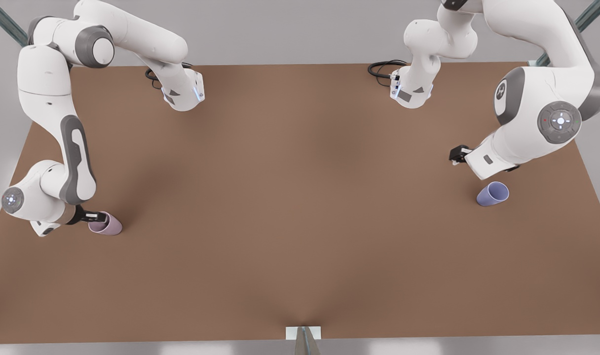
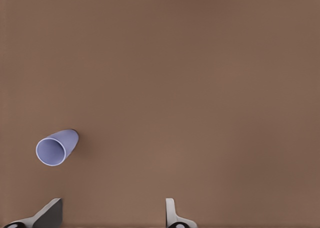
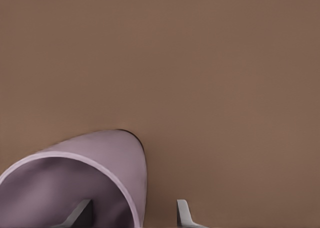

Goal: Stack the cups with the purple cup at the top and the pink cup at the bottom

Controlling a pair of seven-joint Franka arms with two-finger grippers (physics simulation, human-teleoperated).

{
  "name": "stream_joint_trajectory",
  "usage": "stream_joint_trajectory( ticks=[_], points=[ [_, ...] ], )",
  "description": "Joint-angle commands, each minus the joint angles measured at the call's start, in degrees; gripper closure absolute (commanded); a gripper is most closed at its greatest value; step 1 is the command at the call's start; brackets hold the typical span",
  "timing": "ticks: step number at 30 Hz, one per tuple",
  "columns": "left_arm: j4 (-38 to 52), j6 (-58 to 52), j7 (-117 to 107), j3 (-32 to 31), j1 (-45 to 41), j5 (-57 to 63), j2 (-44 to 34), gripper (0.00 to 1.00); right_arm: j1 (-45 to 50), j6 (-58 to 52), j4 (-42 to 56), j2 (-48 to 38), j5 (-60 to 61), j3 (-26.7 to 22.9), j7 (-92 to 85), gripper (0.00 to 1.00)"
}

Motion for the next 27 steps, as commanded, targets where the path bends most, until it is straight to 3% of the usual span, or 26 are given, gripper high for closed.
stream_joint_trajectory(
  ticks=[1, 3, 4, 7, 8, 14, 15, 16, 24, 27],
  points=[
    [-0.03, 0.72, -0.02, -0.20, -0.53, 0.44, -0.24, 0.00, -0.02, 0.55, 0.11, 0.05, -0.17, 0.04, -3.74, 0.35],
    [-0.56, 0.81, -0.02, -0.20, -0.53, 0.44, -0.16, 0.00, 0.07, 0.90, 0.28, 0.40, -0.17, 0.04, -3.74, 0.38],
    [-1.61, 0.81, -0.37, -0.29, -0.80, 0.44, -0.59, 0.00, 0.07, 0.99, 0.28, 0.58, -0.17, 0.04, -3.74, 0.47],
    [-2.76, 0.89, -0.37, -0.29, -1.24, 0.44, -1.47, 0.00, 0.16, 0.99, 0.28, 0.67, -0.17, 0.04, -3.74, 0.54],
    [-2.76, 0.89, -0.37, -0.29, -1.24, 0.44, -1.47, 0.00, 0.16, 1.17, 0.37, 0.67, -0.17, 0.04, -3.74, 0.63],
    [-2.23, 0.89, -0.37, -0.20, -1.24, 2.28, -2.00, 0.00, 1.47, 0.82, 0.37, 0.67, -0.17, 0.21, -2.86, 0.66],
    [-2.32, 0.89, -0.37, -0.29, -1.24, 2.28, -2.00, 0.00, 1.74, 0.73, 0.37, 0.58, -0.17, 0.21, -2.42, 0.68],
    [-2.32, 0.81, -0.37, -0.29, -1.32, 2.28, -2.00, 0.00, 1.74, 0.81, 0.37, 0.58, -0.17, 0.21, -2.33, 0.79],
    [-1.97, 0.63, -0.81, -0.29, -1.32, 2.28, -2.09, 0.00, 3.41, -1.03, 1.25, -0.13, -0.17, 0.39, 0.13, 0.79],
    [-1.97, 0.98, -0.72, -0.03, -1.32, 2.28, -1.83, 0.00, 8.50, -10.61, 4.68, -3.20, -0.17, 0.47, 6.54, 0.79]
  ],
)
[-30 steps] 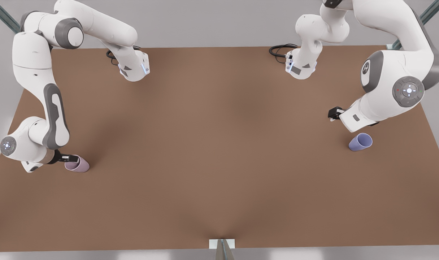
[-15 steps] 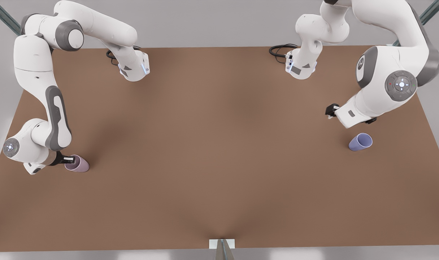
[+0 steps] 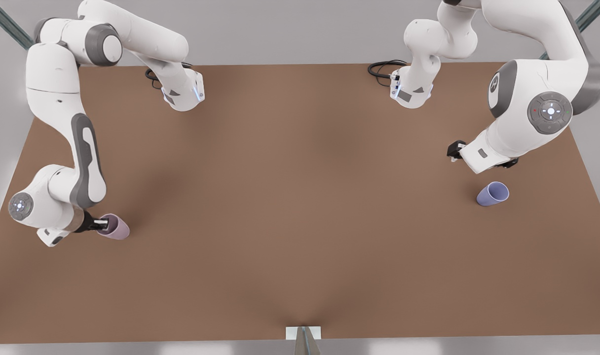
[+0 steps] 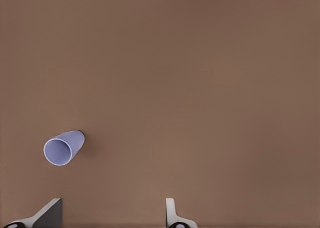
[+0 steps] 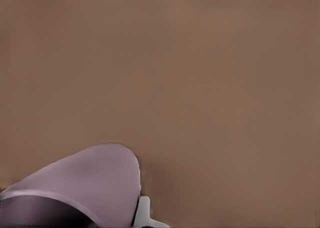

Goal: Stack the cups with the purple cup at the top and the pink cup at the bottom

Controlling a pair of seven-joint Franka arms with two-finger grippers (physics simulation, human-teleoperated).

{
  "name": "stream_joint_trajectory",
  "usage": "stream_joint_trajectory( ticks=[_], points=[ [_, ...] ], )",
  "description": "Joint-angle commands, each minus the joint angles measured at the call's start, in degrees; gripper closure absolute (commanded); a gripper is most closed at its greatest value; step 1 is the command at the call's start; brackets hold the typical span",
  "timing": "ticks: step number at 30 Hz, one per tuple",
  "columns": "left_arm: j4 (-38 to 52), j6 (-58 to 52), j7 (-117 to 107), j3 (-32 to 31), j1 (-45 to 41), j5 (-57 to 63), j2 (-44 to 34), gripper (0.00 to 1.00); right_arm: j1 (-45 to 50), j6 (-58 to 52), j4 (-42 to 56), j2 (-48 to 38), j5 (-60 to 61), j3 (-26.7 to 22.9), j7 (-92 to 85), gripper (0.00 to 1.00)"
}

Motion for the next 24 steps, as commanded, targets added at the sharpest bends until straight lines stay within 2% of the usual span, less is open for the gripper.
stream_joint_trajectory(
  ticks=[1, 4, 7, 9, 11, 14, 15, 17, 18, 22, 24],
  points=[
    [-0.07, 0.41, -0.30, 0.12, 0.04, 0.13, -0.07, 0.00, 4.22, -9.70, 0.95, -2.69, 0.07, 0.60, 12.35, 0.79],
    [-0.25, 1.38, -0.30, 0.29, 0.13, 0.13, 0.11, 0.00, 15.82, -13.38, 3.23, -6.12, 0.51, 1.21, 28.08, 0.79],
    [-0.07, 1.91, -0.30, 0.29, 0.04, 0.31, 0.11, 0.00, 17.85, -15.77, 11.32, -3.14, 0.51, 11.05, 44.51, 0.79],
    [0.02, 1.82, -0.30, 0.29, 0.13, 0.31, -0.07, 0.00, 21.53, -15.68, 16.94, 1.17, -0.10, 14.84, 51.81, 0.79],
    [-0.16, 1.73, -0.30, 0.29, 0.04, 0.31, -0.07, 0.00, 26.10, -15.68, 22.29, 4.94, -2.47, 14.66, 57.26, 0.79],
    [-0.34, 1.47, -0.30, 0.29, 0.04, 0.31, 0.02, 0.00, 33.23, -15.77, 37.68, 15.14, -3.00, 14.13, 63.86, 0.79],
    [-0.34, 1.47, -0.31, 0.29, 0.04, 0.31, 0.11, 0.00, 36.65, -15.50, 42.96, 19.01, -3.00, 12.21, 64.47, 0.79],
    [-0.51, 1.12, -0.39, 0.29, 0.04, 0.31, 0.28, 0.00, 43.34, -10.33, 51.93, 27.10, -2.91, 10.09, 69.74, 0.79],
    [-0.78, 1.20, -0.39, 0.38, 0.13, 0.31, 0.37, 0.00, 43.60, -5.94, 52.02, 27.45, -2.74, 10.88, 69.74, 0.79],
    [-0.78, -0.82, -1.45, 0.47, 0.22, 0.13, 0.46, 0.00, 45.53, 7.26, 53.51, 30.53, -2.12, 18.09, 69.92, 0.79],
    [-0.60, -0.29, -1.36, 0.56, 0.74, 0.13, 0.46, 0.00, 46.59, 14.38, 53.60, 31.06, 0.08, 19.67, 73.87, 0.79]
  ],
)
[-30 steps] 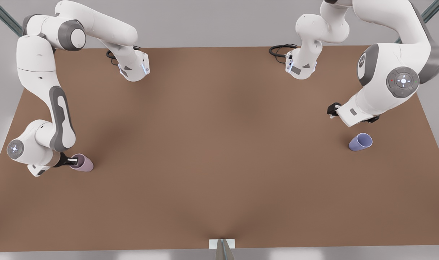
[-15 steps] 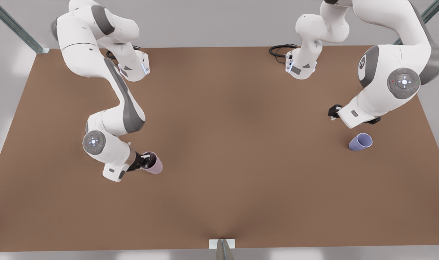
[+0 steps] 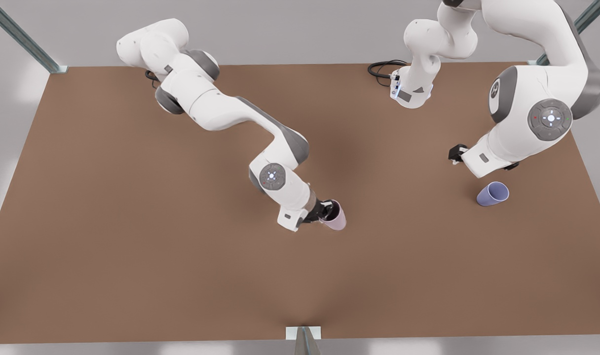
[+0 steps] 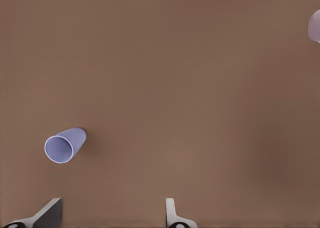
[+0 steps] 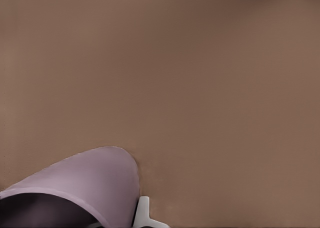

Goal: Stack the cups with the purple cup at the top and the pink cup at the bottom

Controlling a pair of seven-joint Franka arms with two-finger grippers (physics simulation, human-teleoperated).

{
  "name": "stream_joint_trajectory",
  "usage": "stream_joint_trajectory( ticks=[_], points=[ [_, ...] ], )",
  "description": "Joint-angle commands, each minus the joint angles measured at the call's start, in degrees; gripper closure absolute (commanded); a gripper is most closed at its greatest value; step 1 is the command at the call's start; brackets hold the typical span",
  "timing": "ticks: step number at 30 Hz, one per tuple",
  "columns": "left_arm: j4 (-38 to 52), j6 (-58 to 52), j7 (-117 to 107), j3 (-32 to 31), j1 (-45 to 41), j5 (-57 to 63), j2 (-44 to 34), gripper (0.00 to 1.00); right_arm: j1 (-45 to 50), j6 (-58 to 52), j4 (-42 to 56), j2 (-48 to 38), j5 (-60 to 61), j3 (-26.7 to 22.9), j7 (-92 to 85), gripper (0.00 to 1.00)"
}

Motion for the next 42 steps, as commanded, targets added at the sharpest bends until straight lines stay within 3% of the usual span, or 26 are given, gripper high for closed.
stream_joint_trajectory(
  ticks=[1, 4, 6, 7, 11, 17, 27, 30, 36, 37, 38, 39, 41, 42],
  points=[
    [0.14, -0.56, -0.94, 0.06, 0.45, -0.04, 0.18, 0.00, 0.48, 14.79, 0.13, 0.85, 1.50, 1.91, 30.18, 0.79],
    [-2.58, 2.77, -0.68, 1.03, 4.67, -0.57, -0.44, 0.00, 1.97, 12.52, 0.13, 1.73, 1.50, 3.67, 32.64, 0.79],
    [-9.35, 15.61, -0.94, 2.08, 9.06, -0.57, -0.09, 0.00, 1.97, 7.59, 0.13, 1.73, 1.50, 3.59, 32.64, 0.79],
    [-11.72, 18.95, -0.85, 4.62, 9.33, -0.57, 0.09, 0.00, 1.80, 4.44, 0.13, 1.73, 1.50, 3.50, 32.56, 0.79],
    [-19.72, 32.39, -0.77, 5.16, 16.35, -0.66, 2.99, 0.00, 1.97, -7.96, 0.13, 1.73, 0.97, 3.15, 32.21, 0.79],
    [-25.18, 42.60, -0.06, 5.16, 22.95, -0.83, 7.29, 0.00, 1.53, -17.55, -0.13, 2.52, 1.23, 2.53, 29.30, 0.79],
    [-27.99, 44.27, 4.42, 5.07, 25.85, -1.71, 12.13, 0.00, 2.06, -22.47, -0.48, 2.43, 0.88, -0.54, 29.65, 0.79],
    [-28.08, 44.36, 5.47, 5.07, 26.38, -1.63, 13.27, 0.00, 3.82, -18.26, -1.63, 2.61, 0.70, -4.85, 29.57, 0.79],
    [-28.17, 47.26, 5.83, 4.99, 26.82, -1.89, 16.70, 0.00, 3.91, -12.19, -3.47, 3.05, 0.00, -6.70, 29.65, 0.79],
    [-28.17, 47.17, 5.83, 4.90, 26.82, -1.89, 16.70, 0.00, 3.91, -12.19, -3.56, 3.14, 0.00, -6.70, 29.65, 0.53],
    [-28.17, 46.64, 5.83, 4.81, 26.82, -1.89, 16.61, 0.07, 3.91, -12.10, -3.56, 3.14, 0.00, -6.70, 29.74, 0.23],
    [-28.17, 46.20, 5.91, 4.72, 26.82, -1.98, 16.52, 0.20, 3.91, -11.49, -3.56, 3.14, 0.00, -6.70, 29.74, 0.18],
    [-28.25, 46.11, 5.91, 4.72, 26.82, -1.98, 16.52, 0.59, 3.91, -11.13, -3.47, 3.31, 0.00, -6.70, 29.74, 0.12],
    [-28.25, 46.03, 5.83, 4.72, 26.82, -1.98, 16.52, 0.65, 3.91, -11.05, -3.56, 3.31, 0.00, -6.70, 29.74, 0.12]
  ],
)
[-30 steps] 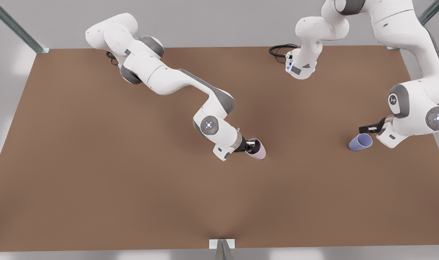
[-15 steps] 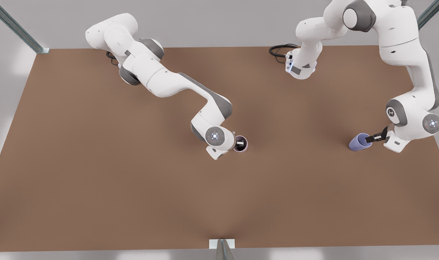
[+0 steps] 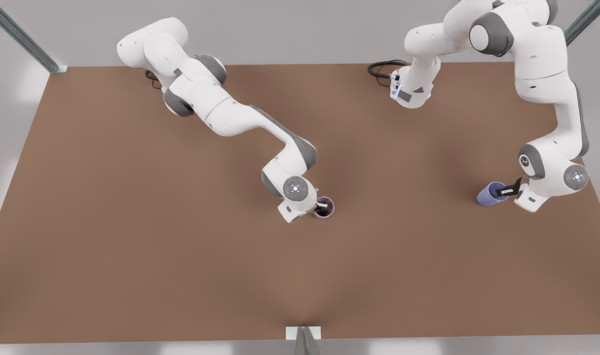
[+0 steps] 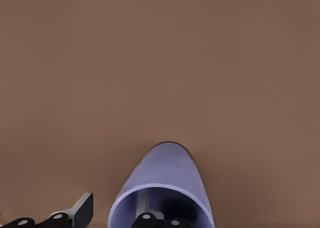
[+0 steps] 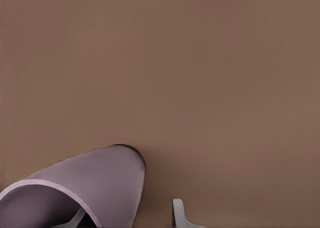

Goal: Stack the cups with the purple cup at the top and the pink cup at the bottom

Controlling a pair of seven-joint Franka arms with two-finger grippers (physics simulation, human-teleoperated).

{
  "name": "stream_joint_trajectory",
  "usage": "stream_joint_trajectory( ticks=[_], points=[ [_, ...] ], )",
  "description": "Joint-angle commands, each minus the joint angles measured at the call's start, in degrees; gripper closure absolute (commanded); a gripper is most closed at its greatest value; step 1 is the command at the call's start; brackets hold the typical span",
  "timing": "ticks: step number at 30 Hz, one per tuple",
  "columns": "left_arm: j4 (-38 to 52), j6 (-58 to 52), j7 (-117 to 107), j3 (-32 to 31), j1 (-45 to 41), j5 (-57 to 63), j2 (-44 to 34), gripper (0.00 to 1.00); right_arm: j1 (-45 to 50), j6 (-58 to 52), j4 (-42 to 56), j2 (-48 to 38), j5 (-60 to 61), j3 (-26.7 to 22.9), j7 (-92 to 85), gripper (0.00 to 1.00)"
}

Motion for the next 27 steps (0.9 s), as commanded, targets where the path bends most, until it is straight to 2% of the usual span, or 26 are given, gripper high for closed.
stream_joint_trajectory(
  ticks=[1, 2, 4, 13, 15, 16, 17, 18, 21, 23, 24, 25, 26, 27],
  points=[
    [0.02, -0.41, 2.86, -0.05, 0.00, -1.94, -0.06, 0.70, 0.00, 2.01, 0.02, -0.09, 0.00, 0.01, 2.95, 0.12],
    [0.02, -0.58, 2.94, -0.13, 0.00, -2.91, -0.06, 0.71, 0.00, 2.71, 0.02, -0.09, 0.00, 0.01, 2.95, 0.12],
    [0.02, -1.46, 2.94, -0.22, 0.00, -2.91, -0.23, 0.79, 0.79, 2.71, 0.11, -0.35, -0.09, 0.01, 2.95, 0.00],
    [0.63, -3.31, 1.89, -3.65, 0.00, -2.91, -0.85, 0.79, 0.88, -0.01, -0.77, -1.94, -1.14, 0.01, 2.78, 0.00],
    [2.12, -6.46, 1.71, -6.11, -0.70, -2.91, -4.36, 0.79, -3.16, -5.19, -0.68, -7.64, -1.06, -0.07, -0.03, 0.00],
    [6.50, -12.43, 0.49, -8.30, -1.58, -2.91, -4.98, 0.79, -9.73, -10.19, -0.77, -13.08, -1.14, -0.25, -2.76, 0.00],
    [8.89, -15.26, -3.90, -10.24, -4.12, -2.82, -6.21, 0.79, -14.58, -10.99, -0.94, -16.35, -1.23, -0.25, -6.09, 0.00],
    [9.24, -16.58, -14.44, -10.42, -11.06, -2.29, -7.97, 0.79, -19.15, -13.11, -3.75, -21.09, -4.74, -0.25, -11.98, 0.00],
    [13.63, -21.67, -46.52, -10.59, -31.37, -2.91, -8.58, 0.79, -34.62, -13.19, -20.97, -38.66, -5.01, -0.16, -31.58, 0.00],
    [20.84, -26.51, -59.18, -16.30, -33.14, -4.84, -6.30, 0.79, -42.36, -14.34, -32.75, -49.83, -4.84, -0.25, -44.68, 0.00],
    [21.55, -26.42, -62.80, -18.59, -33.14, -6.77, -5.68, 0.79, -45.00, -13.02, -40.04, -55.45, -4.57, -0.34, -46.35, 0.00],
    [23.57, -26.51, -64.64, -21.22, -33.14, -7.13, -4.46, 0.79, -42.90, -11.53, -45.94, -60.47, -4.48, -4.28, -46.44, 0.00],
    [25.67, -26.42, -66.58, -22.72, -33.22, -7.04, -3.05, 0.79, -33.67, -11.52, -47.44, -61.44, -2.29, -15.09, -46.62, 0.00],
    [28.92, -26.42, -66.67, -23.07, -34.01, -7.13, -0.24, 0.79, -33.66, -11.79, -47.09, -60.56, -0.53, -16.16, -48.46, 0.00]
  ],
)
